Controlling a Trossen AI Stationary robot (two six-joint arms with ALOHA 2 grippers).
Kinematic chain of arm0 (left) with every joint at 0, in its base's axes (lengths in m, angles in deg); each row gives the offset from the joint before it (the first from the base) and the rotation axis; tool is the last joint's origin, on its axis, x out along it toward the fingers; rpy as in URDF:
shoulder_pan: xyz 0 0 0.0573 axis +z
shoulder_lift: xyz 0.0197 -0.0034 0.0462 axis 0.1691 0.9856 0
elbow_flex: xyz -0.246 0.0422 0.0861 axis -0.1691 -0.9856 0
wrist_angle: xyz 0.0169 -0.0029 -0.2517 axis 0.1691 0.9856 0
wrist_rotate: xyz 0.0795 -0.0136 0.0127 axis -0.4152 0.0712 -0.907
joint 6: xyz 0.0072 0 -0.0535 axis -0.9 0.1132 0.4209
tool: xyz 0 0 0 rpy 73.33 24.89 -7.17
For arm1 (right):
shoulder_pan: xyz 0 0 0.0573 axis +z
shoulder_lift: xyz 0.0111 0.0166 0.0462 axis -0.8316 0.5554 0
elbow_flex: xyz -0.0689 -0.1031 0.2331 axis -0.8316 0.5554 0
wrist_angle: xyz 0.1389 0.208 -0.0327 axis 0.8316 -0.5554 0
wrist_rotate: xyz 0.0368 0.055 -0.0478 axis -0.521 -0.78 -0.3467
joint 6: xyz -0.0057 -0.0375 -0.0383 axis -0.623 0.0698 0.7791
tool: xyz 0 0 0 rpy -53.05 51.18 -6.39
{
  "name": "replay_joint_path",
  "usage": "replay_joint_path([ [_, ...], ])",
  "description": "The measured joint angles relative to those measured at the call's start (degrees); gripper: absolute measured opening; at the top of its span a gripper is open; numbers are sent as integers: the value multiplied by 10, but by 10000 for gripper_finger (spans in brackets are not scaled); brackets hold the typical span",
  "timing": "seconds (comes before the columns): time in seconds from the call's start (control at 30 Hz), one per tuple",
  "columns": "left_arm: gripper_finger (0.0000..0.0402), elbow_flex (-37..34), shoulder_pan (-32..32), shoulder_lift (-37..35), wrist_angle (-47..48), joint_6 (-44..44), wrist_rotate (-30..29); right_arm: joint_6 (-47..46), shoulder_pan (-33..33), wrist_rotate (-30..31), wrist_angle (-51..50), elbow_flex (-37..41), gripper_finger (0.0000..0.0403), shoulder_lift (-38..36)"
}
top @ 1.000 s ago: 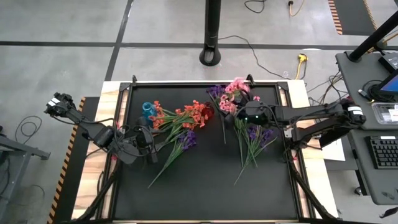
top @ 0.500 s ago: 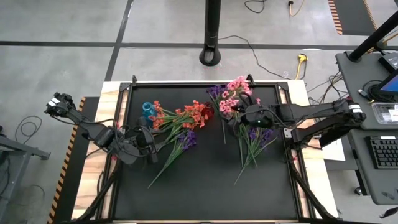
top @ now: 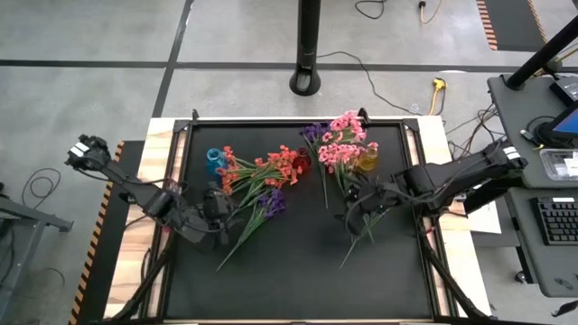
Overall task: Sort flowers into vase by color
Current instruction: Put the bottom left purple flower into the blue vase
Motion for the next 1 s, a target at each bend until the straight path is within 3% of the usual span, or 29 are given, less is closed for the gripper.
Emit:
replay_joint_path([
  [0.33,176,-15,0,101,-8,152,34,-19,33,1,-8,3,327,28],
  [0.6,181,-4,0,197,-19,167,60,2,33,1,-8,3,327,47],
  [1.0,241,-4,1,306,-83,201,43,41,33,1,-9,3,327,60],
])
